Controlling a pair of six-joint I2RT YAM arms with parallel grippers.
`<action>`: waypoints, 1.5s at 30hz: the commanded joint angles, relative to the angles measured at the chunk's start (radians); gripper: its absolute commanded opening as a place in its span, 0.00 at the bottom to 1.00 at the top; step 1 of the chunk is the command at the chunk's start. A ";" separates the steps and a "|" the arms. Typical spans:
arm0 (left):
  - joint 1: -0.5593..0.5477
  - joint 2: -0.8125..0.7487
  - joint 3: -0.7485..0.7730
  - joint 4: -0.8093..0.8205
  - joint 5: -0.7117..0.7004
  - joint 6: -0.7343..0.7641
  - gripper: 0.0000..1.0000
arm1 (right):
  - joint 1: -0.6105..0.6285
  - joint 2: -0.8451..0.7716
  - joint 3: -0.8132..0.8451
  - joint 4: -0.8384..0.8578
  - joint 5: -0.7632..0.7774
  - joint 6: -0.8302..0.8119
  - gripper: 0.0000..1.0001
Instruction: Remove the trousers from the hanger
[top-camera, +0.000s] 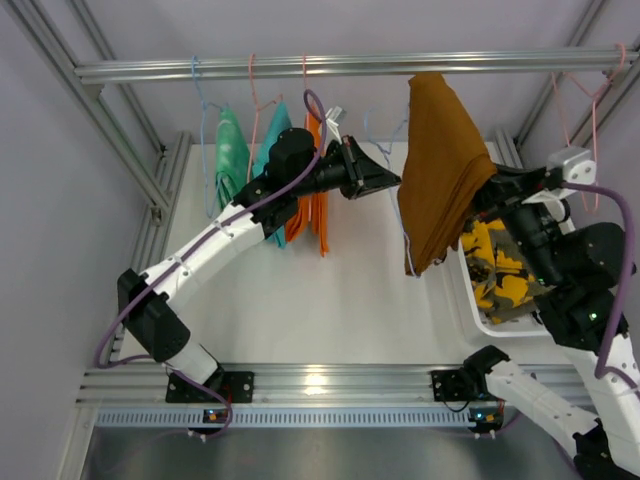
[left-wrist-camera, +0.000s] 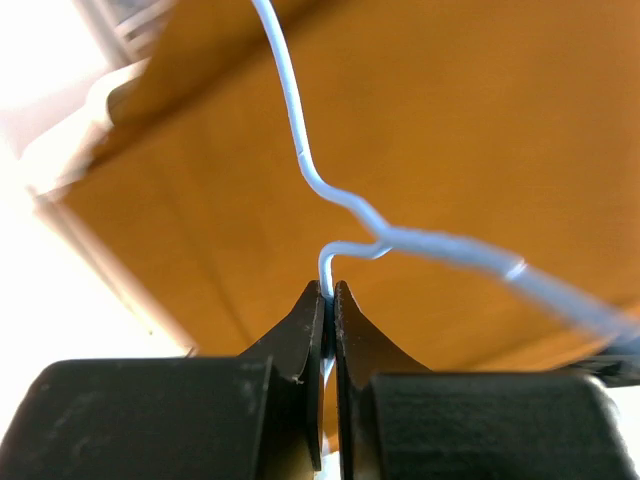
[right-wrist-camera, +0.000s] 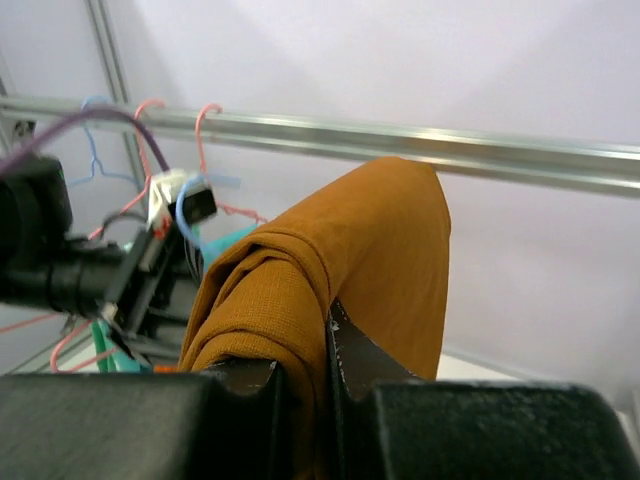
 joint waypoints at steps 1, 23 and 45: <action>-0.006 -0.024 -0.051 0.058 -0.025 0.054 0.00 | -0.037 -0.067 0.168 0.133 0.021 0.020 0.00; -0.012 0.011 -0.049 0.059 -0.025 0.098 0.00 | -0.221 -0.300 0.209 -0.218 0.501 -0.391 0.00; 0.016 0.009 -0.049 0.059 -0.002 0.077 0.00 | -0.310 -0.572 -0.329 -0.245 0.702 -0.583 0.00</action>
